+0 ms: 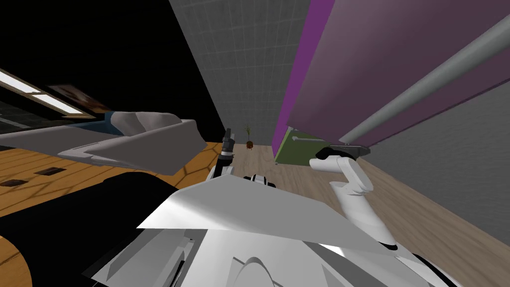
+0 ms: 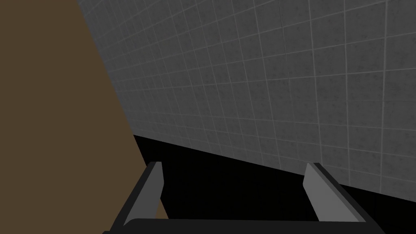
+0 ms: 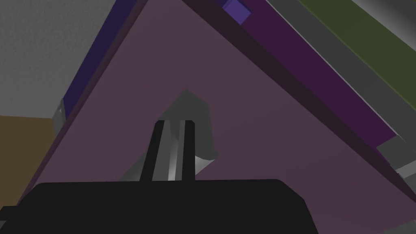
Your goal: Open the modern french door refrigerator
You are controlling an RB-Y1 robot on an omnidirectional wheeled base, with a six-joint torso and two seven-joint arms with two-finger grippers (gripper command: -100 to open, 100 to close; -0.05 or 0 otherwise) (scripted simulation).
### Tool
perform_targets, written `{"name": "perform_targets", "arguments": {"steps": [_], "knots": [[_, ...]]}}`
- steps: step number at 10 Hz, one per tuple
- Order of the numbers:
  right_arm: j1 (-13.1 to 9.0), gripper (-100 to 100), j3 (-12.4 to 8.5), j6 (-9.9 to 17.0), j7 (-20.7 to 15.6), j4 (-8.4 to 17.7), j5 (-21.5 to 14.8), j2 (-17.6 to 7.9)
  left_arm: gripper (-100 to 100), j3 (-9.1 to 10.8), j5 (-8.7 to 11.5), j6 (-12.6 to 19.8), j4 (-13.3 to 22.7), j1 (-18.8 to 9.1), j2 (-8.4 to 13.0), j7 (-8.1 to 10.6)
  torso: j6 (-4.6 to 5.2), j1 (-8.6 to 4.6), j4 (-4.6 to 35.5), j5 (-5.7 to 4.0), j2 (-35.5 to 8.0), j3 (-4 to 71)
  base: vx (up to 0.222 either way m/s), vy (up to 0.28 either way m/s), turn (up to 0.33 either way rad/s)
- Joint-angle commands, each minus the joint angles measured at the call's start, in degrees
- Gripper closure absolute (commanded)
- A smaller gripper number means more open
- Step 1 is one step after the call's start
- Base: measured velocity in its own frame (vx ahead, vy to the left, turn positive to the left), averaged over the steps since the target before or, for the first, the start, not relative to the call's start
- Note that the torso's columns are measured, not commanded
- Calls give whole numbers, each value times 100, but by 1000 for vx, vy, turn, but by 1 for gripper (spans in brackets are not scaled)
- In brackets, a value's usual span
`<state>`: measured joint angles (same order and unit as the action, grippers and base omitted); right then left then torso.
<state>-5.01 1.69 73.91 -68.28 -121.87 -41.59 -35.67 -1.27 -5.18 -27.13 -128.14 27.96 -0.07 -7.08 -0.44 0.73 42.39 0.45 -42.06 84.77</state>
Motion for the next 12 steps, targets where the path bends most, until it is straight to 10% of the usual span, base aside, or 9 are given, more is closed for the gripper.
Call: {"name": "perform_targets", "arguments": {"steps": [1,2,11,12], "knots": [[-56,100,-121,214,16,34,-215,17,0,0,0,0,0,0,0,0,3,2,0,2,1,0,76,309,-101],[-69,-100,-114,399,-163,-129,-78,16,0,0,0,0,0,1,0,0,-5,-5,4,9,13,10,39,111,-60],[-242,-100,-211,1160,-817,-865,225,-37,0,3,0,0,0,1,3,0,52,-31,28,-9,-75,-49,16,-53,19],[-238,0,-209,1192,-842,-877,232,-35,0,3,0,0,0,0,3,0,50,-28,20,-16,-73,-50,10,-9,8]]}}
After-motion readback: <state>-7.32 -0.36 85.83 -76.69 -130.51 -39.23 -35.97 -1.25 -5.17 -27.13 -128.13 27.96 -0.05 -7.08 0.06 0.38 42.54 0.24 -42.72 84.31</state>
